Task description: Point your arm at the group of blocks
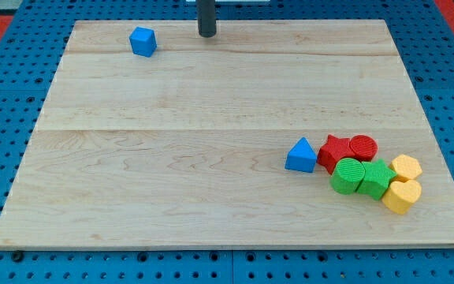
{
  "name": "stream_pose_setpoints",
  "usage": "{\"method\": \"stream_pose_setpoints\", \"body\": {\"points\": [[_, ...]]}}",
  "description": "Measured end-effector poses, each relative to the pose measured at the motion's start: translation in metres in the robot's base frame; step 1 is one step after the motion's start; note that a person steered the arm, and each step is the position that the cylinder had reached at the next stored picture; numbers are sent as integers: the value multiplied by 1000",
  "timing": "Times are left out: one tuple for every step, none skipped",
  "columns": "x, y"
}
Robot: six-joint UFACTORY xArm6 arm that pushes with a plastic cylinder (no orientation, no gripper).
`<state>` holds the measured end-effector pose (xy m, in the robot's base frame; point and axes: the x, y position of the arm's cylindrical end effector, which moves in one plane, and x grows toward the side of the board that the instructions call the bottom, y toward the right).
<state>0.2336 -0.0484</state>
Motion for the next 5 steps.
{"method": "stream_pose_setpoints", "body": {"points": [[-3, -77], [0, -117], [6, -75], [46, 42], [98, 161]]}}
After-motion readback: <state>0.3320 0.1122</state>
